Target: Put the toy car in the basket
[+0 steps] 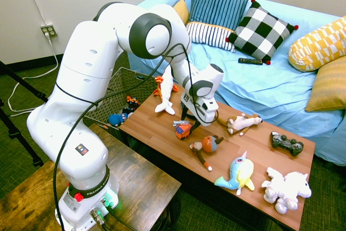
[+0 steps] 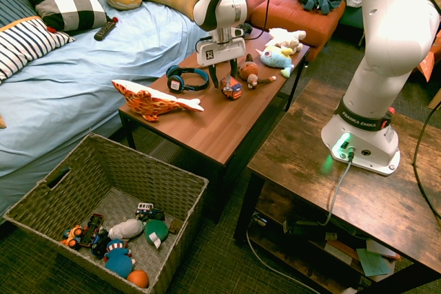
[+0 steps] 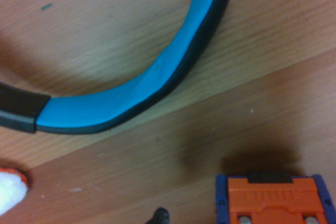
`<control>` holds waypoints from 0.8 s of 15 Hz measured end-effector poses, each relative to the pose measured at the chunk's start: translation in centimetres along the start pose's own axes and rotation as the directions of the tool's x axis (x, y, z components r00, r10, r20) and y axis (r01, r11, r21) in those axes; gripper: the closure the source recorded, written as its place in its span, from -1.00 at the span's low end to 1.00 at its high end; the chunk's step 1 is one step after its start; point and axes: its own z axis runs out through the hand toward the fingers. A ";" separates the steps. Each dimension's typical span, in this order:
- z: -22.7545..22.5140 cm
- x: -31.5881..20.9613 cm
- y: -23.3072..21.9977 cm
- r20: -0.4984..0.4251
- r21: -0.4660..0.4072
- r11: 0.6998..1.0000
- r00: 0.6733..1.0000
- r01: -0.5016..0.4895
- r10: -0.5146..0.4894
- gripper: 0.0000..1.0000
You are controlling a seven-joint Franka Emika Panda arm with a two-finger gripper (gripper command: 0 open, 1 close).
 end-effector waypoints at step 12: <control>-5.2 -3.7 1.3 -0.032 0.060 0.995 0.996 0.080 -0.078 1.00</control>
